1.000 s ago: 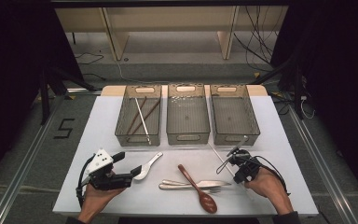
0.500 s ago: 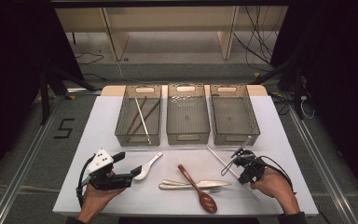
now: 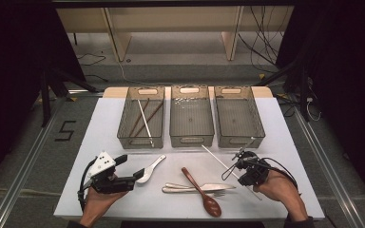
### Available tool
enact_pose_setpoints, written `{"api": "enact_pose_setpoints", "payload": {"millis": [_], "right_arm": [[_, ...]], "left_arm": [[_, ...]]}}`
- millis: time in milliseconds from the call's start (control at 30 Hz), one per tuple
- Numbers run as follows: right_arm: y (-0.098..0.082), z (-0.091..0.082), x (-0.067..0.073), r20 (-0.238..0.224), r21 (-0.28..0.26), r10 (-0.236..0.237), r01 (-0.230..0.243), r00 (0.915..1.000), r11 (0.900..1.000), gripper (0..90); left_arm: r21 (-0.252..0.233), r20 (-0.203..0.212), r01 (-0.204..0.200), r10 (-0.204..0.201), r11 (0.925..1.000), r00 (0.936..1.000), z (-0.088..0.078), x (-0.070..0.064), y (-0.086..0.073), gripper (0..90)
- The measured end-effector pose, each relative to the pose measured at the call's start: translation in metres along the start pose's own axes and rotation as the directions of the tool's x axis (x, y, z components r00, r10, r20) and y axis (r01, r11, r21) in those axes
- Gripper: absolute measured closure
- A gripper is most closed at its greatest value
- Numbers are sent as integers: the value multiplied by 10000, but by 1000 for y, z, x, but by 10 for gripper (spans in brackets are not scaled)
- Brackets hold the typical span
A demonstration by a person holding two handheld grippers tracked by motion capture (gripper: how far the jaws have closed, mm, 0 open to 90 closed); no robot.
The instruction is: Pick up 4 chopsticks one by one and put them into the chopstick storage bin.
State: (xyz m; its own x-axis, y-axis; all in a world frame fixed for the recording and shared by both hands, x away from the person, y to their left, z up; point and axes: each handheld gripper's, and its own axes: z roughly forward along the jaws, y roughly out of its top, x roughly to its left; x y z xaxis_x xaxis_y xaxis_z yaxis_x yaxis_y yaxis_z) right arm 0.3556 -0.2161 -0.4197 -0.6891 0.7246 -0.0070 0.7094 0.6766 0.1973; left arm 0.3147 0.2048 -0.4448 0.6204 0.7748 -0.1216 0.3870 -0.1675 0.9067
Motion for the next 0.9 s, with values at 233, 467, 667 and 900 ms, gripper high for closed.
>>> {"api": "enact_pose_setpoints", "payload": {"millis": [233,467,667,900], "right_arm": [[10,-11,5,-359,-995,-225,188,9991,9949,845],[25,-15,-8,-864,-2203,-41,-151,9963,9753,845],[44,-15,-11,-1185,-2811,95,-428,9929,9587,845],[74,-17,-8,-1282,-3272,72,-491,9917,9437,845]], "left_arm": [[-20,-17,3,-3,10000,10000,0,0,0,163],[-4,-52,9,-9,10000,10000,0,0,0,163],[-24,-68,-4,4,10000,10000,0,1,0,163],[-47,-77,31,-31,10000,10000,-1,1,0,163]]}}
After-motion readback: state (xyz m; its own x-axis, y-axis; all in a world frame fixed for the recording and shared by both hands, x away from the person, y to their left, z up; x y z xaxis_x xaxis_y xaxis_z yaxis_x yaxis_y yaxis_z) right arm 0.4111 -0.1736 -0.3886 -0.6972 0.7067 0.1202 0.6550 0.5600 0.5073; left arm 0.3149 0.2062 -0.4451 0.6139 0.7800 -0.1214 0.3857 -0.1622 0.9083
